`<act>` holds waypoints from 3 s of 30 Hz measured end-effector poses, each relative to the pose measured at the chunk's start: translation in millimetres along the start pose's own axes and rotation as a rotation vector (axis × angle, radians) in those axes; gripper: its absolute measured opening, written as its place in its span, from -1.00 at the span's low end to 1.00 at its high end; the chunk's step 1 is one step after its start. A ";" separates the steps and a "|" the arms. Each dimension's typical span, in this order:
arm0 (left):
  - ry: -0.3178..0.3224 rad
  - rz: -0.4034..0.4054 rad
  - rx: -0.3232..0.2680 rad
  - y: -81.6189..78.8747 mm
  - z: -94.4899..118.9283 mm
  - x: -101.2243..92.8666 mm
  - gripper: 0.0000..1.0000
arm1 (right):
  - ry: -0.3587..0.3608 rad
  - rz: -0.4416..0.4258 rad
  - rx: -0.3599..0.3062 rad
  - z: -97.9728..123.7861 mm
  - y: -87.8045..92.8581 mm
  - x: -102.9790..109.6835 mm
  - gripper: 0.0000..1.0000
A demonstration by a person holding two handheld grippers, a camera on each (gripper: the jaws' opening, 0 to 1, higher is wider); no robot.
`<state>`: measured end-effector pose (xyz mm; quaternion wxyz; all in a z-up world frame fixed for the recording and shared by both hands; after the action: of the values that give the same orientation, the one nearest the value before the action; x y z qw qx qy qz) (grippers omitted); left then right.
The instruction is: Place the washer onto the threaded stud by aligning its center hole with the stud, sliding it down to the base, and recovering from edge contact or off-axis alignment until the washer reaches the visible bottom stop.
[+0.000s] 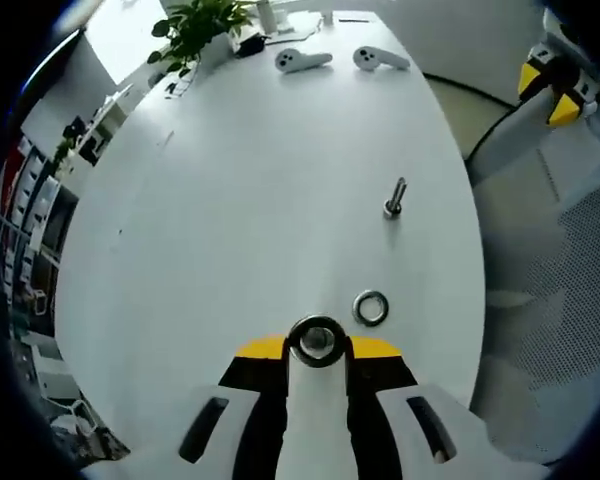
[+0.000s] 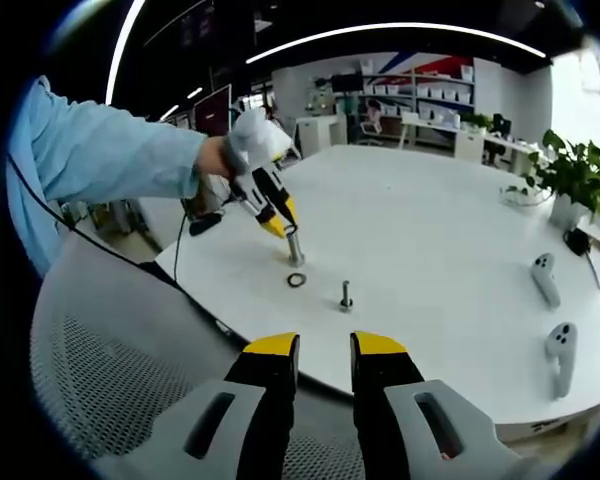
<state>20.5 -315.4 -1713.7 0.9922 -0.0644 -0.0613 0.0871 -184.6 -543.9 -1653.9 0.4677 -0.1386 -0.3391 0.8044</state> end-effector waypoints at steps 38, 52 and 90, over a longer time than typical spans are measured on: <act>0.010 -0.040 0.159 -5.7 -42.2 -5.5 -0.62 | -0.024 0.021 -0.003 -0.4 -0.6 2.0 -0.57; -0.005 -0.038 0.160 -4.3 -41.9 -4.8 -0.62 | -0.029 0.025 0.003 -0.2 -0.2 2.6 -0.58; 0.058 -0.049 0.175 -6.7 -57.6 0.6 -0.60 | -0.024 0.019 0.009 -0.4 0.5 2.2 -0.58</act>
<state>29.8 -328.6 -1769.4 0.9973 0.0217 -0.0264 0.0658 -185.8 -542.1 -1654.3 0.4568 -0.1300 -0.3395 0.8119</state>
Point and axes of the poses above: the point that each gripper's makers call its tool centre point, and the gripper's own axes: z roughly backward along the fingers, x roughly to its left, y roughly out of its underside, the point moved 7 cm from there along z, roughly backward along the fingers, and after that the axes turned 11 degrees about x, right-handed, at the moved point
